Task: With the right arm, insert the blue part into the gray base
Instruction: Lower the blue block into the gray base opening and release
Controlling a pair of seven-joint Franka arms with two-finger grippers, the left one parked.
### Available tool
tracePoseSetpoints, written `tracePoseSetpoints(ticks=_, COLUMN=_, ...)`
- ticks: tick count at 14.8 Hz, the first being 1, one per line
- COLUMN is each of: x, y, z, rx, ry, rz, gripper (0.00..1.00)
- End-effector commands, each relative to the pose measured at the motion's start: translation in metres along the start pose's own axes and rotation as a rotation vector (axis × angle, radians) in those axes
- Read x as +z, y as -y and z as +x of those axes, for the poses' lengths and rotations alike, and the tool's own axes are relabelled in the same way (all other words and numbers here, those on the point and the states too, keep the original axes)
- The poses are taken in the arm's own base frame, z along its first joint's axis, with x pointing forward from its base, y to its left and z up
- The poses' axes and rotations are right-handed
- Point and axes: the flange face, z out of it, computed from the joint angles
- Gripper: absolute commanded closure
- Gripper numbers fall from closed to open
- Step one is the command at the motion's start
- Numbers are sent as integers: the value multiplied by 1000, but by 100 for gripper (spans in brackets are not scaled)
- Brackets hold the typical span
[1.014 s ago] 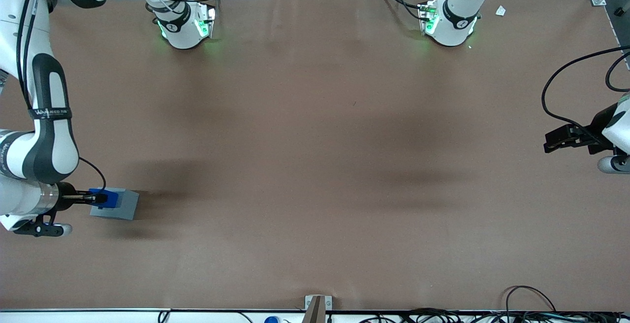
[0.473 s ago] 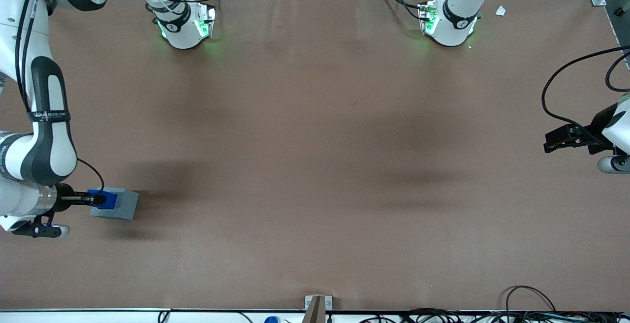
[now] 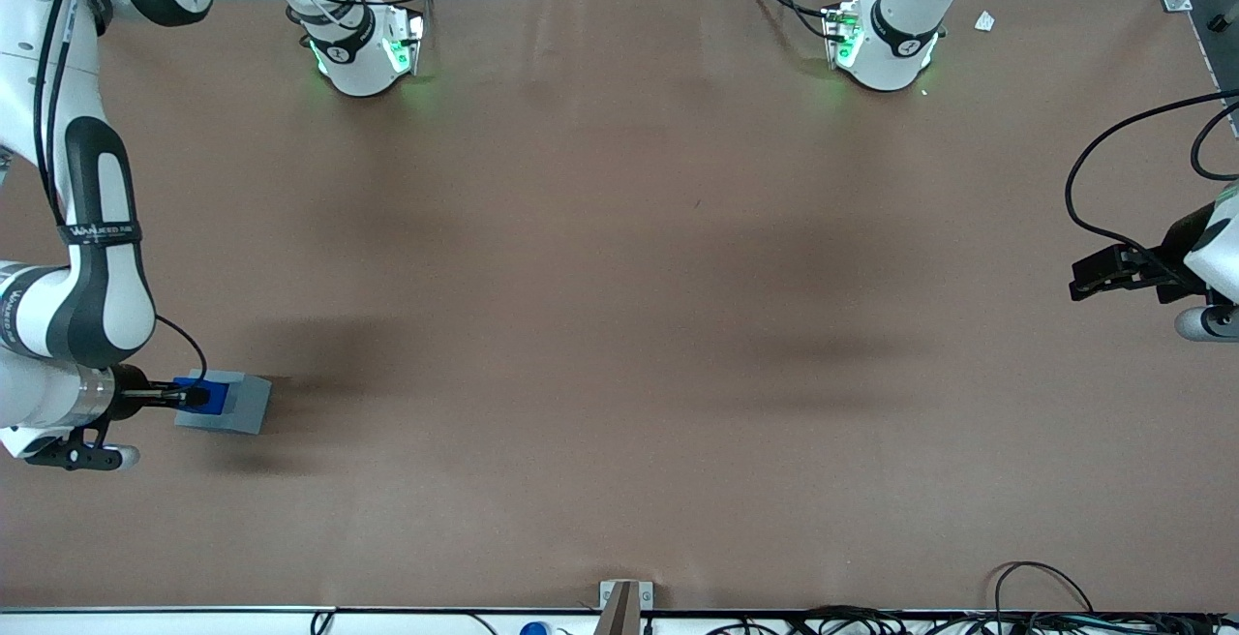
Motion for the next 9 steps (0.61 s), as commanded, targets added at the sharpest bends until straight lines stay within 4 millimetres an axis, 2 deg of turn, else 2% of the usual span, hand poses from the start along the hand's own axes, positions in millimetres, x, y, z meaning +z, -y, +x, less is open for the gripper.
tracePoseSetpoints(ticks=1, x=-1, y=-5, z=4, rx=-7, ry=-12, rz=4, gripper=0)
tracePoseSetpoints(ticks=3, x=-9, y=3, z=4, rx=-17, ry=-22, rz=3, gripper=0)
tracePoseSetpoints(ticks=4, x=-20, y=7, z=3, rx=-24, ry=-30, rz=2, gripper=0)
tracePoseSetpoints(ticks=6, x=-48, y=8, z=-1, rx=-19, ry=-64, rz=2, gripper=0)
tracePoseSetpoints(ticks=8, x=-89, y=9, z=-11, rx=-17, ry=-111, rz=0, gripper=0)
tracePoseSetpoints(ticks=9, x=-109, y=16, z=-23, rx=-26, ry=-101, rz=-3, gripper=0)
